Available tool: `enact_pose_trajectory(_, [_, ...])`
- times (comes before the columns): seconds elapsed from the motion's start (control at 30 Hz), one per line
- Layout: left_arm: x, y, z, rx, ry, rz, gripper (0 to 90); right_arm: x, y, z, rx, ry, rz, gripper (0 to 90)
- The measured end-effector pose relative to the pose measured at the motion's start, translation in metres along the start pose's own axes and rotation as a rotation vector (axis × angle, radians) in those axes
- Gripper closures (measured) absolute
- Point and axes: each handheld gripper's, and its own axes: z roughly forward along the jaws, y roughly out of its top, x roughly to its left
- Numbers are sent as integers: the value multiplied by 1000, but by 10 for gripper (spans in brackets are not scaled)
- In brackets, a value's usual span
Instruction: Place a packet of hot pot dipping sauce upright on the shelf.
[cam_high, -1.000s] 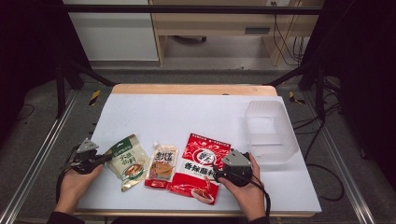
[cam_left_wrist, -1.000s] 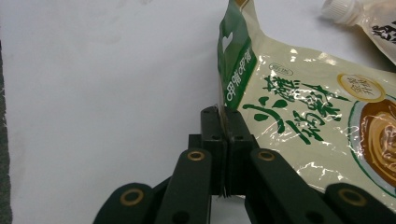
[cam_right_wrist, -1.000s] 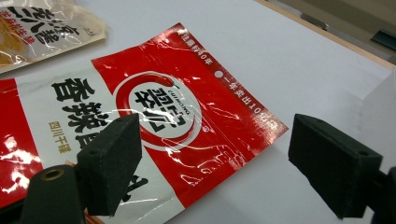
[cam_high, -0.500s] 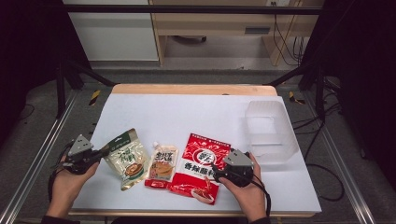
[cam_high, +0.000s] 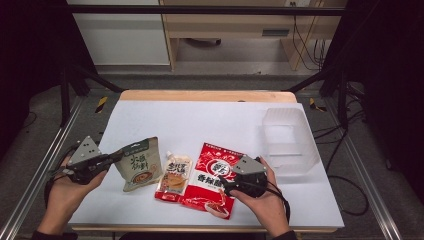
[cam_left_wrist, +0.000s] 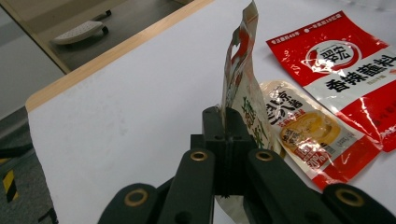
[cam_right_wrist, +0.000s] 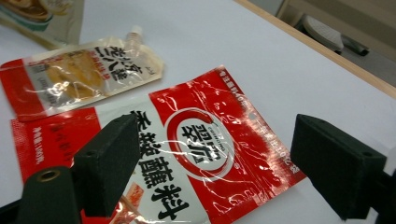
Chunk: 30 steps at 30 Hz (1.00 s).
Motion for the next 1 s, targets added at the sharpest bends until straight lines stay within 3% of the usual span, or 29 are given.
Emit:
enact_pose_trajectory(0.27, [-3, 14, -12, 13, -9, 49, 900, -3, 22, -12, 17, 52, -66, 171])
enact_pose_trajectory(0.47, [5, 27, -20, -3, -12, 63, 900, -11, 39, -18, 26, 83, -95, 174])
enact_pose_trajectory(0.57, [9, 36, -22, -17, -32, 68, 900, -15, 56, -20, 40, 91, -153, 164])
enact_pose_trajectory(0.67, [7, 46, -23, -26, -44, 83, 900, -16, 69, -22, 57, 98, -177, 148])
enact_pose_trajectory(0.77, [2, 56, -26, -31, -45, 104, 900, -16, 76, -23, 75, 95, -184, 150])
enact_pose_trajectory(1.0, [-4, 72, -27, -48, -60, 129, 900, -5, 97, -27, 86, 116, -254, 153])
